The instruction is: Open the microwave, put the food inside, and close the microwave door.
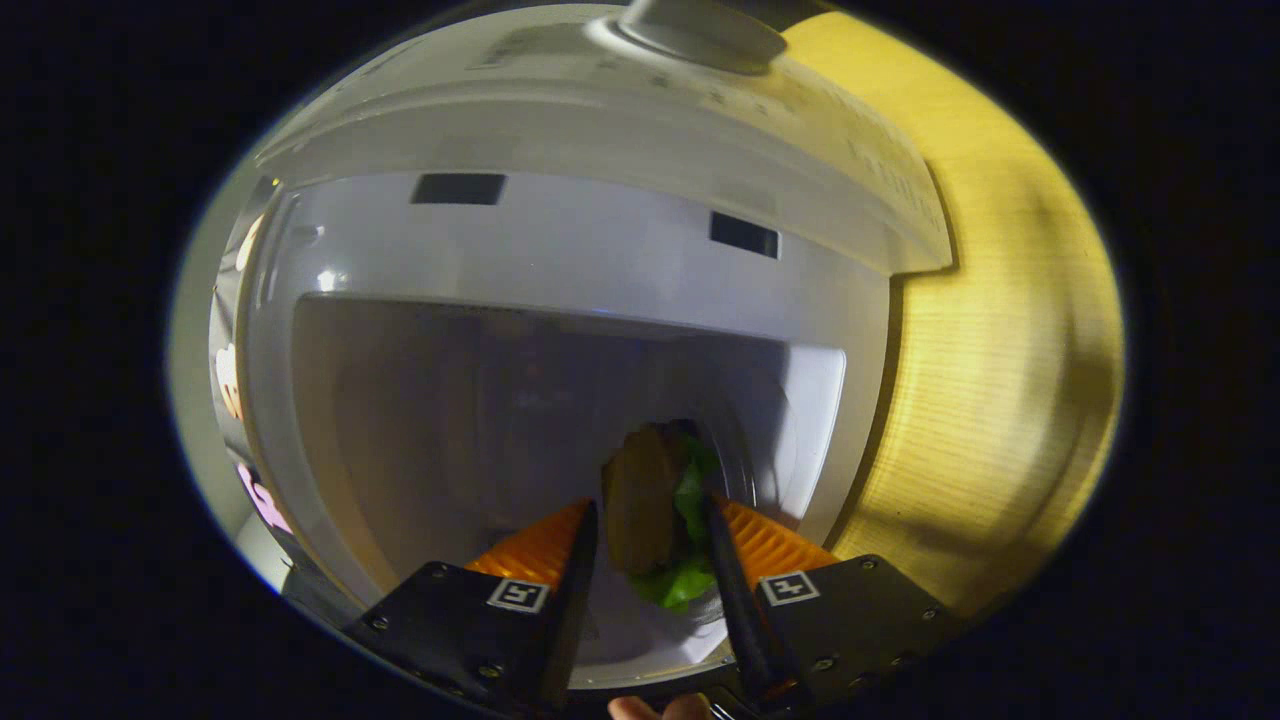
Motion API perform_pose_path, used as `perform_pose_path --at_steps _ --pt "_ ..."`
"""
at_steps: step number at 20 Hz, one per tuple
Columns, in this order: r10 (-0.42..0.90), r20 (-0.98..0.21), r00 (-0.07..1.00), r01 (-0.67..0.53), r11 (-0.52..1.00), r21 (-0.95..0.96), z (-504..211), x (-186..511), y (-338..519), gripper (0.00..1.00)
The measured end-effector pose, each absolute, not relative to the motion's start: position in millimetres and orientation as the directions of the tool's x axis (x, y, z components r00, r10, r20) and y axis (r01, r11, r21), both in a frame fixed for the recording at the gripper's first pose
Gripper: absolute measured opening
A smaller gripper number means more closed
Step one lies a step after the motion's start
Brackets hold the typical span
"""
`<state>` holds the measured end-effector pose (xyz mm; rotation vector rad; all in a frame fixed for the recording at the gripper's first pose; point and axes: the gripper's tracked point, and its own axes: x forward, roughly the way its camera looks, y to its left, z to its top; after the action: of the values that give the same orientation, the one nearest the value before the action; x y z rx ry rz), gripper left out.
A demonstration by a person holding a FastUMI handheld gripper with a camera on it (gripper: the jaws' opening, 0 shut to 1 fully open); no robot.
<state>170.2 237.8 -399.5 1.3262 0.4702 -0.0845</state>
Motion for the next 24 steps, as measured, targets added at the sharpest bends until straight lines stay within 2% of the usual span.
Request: perform_pose_path --at_steps 1,2,6,12,19,24 --pt "0.223 -0.380 0.898 0.313 0.284 0.906 -396 164 238 0.70" --pt "0.237 -0.386 0.891 0.300 0.330 0.895 -394 157 235 0.86" --pt "0.343 -0.459 0.819 0.251 0.505 0.826 -398 113 227 0.94" --pt "0.316 -0.513 0.798 0.062 0.804 0.591 -364 35 193 0.94" --pt "0.301 -0.467 0.832 -0.112 0.914 0.391 -282 -31 175 0.94" --pt "0.334 -0.381 0.862 -0.249 0.934 0.254 -224 -67 195 0.92"
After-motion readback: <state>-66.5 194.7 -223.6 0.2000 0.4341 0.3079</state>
